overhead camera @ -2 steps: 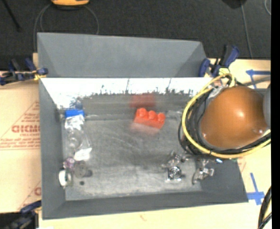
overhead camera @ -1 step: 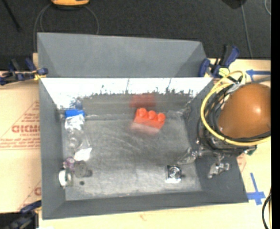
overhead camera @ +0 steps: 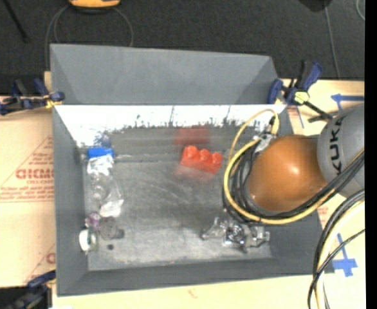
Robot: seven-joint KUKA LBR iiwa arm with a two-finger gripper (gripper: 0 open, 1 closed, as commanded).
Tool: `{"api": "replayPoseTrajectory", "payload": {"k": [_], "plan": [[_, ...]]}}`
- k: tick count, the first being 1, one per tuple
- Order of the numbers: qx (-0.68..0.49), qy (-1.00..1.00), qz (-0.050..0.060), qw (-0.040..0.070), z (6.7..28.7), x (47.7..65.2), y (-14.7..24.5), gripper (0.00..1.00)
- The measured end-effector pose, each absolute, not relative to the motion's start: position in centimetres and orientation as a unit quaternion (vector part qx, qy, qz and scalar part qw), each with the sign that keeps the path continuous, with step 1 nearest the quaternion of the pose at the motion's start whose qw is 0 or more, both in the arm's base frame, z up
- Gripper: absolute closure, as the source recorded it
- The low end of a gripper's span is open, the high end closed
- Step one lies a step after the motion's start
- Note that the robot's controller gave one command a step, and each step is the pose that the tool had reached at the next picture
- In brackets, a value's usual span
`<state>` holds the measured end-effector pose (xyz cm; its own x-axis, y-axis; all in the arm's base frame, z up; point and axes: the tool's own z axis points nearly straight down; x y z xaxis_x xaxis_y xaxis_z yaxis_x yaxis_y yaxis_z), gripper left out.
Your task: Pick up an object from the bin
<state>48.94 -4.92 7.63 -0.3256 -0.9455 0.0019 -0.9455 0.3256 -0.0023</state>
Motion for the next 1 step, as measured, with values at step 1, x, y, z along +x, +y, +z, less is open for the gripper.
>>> {"api": "replayPoseTrajectory", "payload": {"k": [1], "plan": [[0.641, -0.767, 0.001, -0.006, 7.50, 49.39, -9.67, 0.00]]}}
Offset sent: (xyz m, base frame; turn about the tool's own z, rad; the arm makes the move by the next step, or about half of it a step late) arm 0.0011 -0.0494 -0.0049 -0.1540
